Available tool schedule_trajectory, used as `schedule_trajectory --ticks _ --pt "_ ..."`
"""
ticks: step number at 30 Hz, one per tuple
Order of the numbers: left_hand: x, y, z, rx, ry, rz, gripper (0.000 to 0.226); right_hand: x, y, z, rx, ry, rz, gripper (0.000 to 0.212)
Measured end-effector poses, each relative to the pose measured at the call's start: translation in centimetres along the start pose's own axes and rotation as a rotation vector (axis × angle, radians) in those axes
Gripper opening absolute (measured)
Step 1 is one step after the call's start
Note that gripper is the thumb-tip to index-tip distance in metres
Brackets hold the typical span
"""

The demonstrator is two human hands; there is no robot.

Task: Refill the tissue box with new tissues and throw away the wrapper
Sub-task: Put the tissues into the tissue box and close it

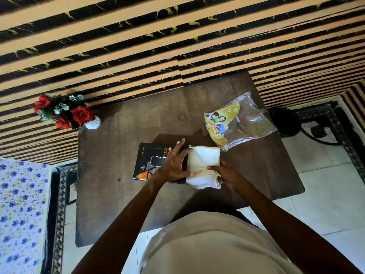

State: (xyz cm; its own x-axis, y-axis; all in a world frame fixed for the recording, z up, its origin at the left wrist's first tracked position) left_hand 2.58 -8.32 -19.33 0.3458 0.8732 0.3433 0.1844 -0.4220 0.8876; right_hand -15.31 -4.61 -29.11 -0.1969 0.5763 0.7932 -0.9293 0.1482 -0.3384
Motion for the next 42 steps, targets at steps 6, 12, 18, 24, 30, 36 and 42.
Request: schedule_trajectory --ticks 6,12,18,24,30,36,42 --pt "3.0 0.3 4.9 -0.398 0.037 0.062 0.141 1.5 -0.6 0.1 0.098 -0.052 0.063 0.050" --pt "4.3 -1.7 5.8 -0.484 0.071 0.111 0.148 1.9 -3.4 0.6 0.212 -0.007 0.079 0.046" --pt "3.8 -1.5 5.7 -0.438 0.094 0.049 0.148 0.0 -8.4 -0.7 0.075 0.049 0.071 0.056" --pt "3.8 -1.3 5.8 -0.395 0.077 0.030 0.145 0.2 -9.6 -1.0 0.172 0.069 0.202 0.068" --pt "3.7 -1.5 5.9 -0.365 0.074 0.021 0.145 -0.5 -7.3 0.0 0.552 0.199 -0.005 0.082" --pt "3.6 -1.4 6.2 -0.346 0.060 0.010 0.145 -0.8 -11.7 -1.9 0.306 0.138 0.106 0.057" --pt "3.3 -1.2 6.3 -0.352 0.058 0.012 0.144 -1.1 -11.7 -3.0 0.115 -0.050 0.176 0.034"
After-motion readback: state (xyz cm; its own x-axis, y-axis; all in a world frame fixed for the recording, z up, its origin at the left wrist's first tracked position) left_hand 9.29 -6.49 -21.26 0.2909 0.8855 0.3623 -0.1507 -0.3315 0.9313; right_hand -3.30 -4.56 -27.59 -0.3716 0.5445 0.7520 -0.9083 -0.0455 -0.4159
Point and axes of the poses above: each hand's wrist, its own x-axis away from the middle knuckle, its own y-axis out of the back of the hand, z = x × y, the point moved 9 cm from there along -x, towards the middle knuckle, and after that the axes turned 15 degrees about -x, right-handed, at the moved point
